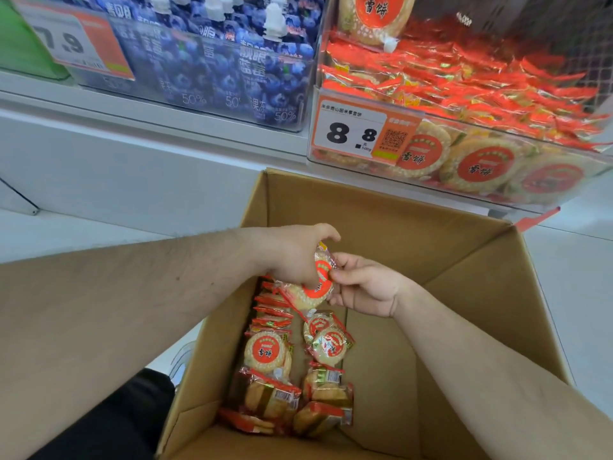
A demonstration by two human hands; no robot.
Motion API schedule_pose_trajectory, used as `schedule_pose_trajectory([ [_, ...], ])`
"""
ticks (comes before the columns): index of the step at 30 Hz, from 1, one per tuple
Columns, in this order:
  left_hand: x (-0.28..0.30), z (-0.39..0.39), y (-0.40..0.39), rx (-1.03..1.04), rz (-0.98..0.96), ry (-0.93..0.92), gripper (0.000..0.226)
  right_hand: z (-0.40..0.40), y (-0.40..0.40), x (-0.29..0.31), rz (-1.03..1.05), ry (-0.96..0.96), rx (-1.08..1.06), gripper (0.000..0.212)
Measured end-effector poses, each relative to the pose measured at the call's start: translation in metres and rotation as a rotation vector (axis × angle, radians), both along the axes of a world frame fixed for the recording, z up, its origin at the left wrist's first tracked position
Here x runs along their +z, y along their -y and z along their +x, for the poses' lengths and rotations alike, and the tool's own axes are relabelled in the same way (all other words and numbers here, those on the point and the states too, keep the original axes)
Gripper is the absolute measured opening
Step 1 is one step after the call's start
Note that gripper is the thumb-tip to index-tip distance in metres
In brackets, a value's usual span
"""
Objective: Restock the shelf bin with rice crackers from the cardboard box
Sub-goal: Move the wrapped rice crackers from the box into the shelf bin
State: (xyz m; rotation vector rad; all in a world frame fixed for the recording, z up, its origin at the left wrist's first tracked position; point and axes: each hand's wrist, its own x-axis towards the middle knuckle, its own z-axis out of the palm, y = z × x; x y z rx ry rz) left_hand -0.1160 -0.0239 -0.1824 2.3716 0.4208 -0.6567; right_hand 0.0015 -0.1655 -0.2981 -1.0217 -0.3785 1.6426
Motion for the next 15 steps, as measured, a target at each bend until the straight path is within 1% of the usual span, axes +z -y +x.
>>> schedule_pose_trajectory([
  [1, 0.001, 0.001, 0.000, 0.001, 0.010, 0.012, 0.084, 0.001, 0.000, -0.002, 0.003, -0.054, -0.026, 0.037],
  [2, 0.002, 0.001, -0.001, 0.003, 0.023, 0.019, 0.079, 0.002, 0.001, -0.009, -0.058, -0.100, -0.094, 0.032],
  [3, 0.002, 0.001, -0.002, 0.008, 0.037, 0.018, 0.076, 0.002, 0.004, -0.018, -0.175, -0.094, -0.188, 0.030],
  [4, 0.002, 0.001, -0.004, 0.013, 0.047, 0.011, 0.073, 0.001, 0.007, -0.029, -0.339, 0.001, -0.268, 0.031],
  [5, 0.001, 0.001, -0.006, 0.016, 0.051, 0.001, 0.070, -0.001, 0.012, -0.043, -0.534, 0.167, -0.289, 0.035],
  [6, 0.000, 0.001, -0.008, 0.019, 0.050, -0.007, 0.068, -0.004, 0.019, -0.058, -0.731, 0.384, -0.235, 0.038],
  [7, 0.000, 0.000, -0.010, 0.022, 0.047, -0.015, 0.066, -0.007, 0.027, -0.074, -0.885, 0.590, -0.134, 0.042],
  [8, -0.001, 0.001, -0.012, 0.026, 0.044, -0.021, 0.064, -0.011, 0.035, -0.090, -0.978, 0.739, -0.021, 0.050],
  [9, -0.002, 0.001, -0.013, 0.033, 0.039, -0.027, 0.063, -0.016, 0.043, -0.104, -1.032, 0.824, 0.078, 0.061],
  [10, -0.003, 0.001, -0.014, 0.043, 0.033, -0.031, 0.062, -0.020, 0.050, -0.117, -1.062, 0.866, 0.153, 0.071],
  [11, -0.004, 0.002, -0.015, 0.052, 0.029, -0.031, 0.062, -0.025, 0.055, -0.127, -1.073, 0.902, 0.199, 0.076],
  [13, -0.006, 0.002, -0.017, 0.070, 0.025, -0.034, 0.063, -0.031, 0.059, -0.147, -1.089, 1.008, 0.239, 0.079],
  [15, -0.009, 0.002, -0.018, 0.078, 0.026, -0.040, 0.062, -0.034, 0.059, -0.155, -1.090, 1.122, 0.254, 0.072],
])
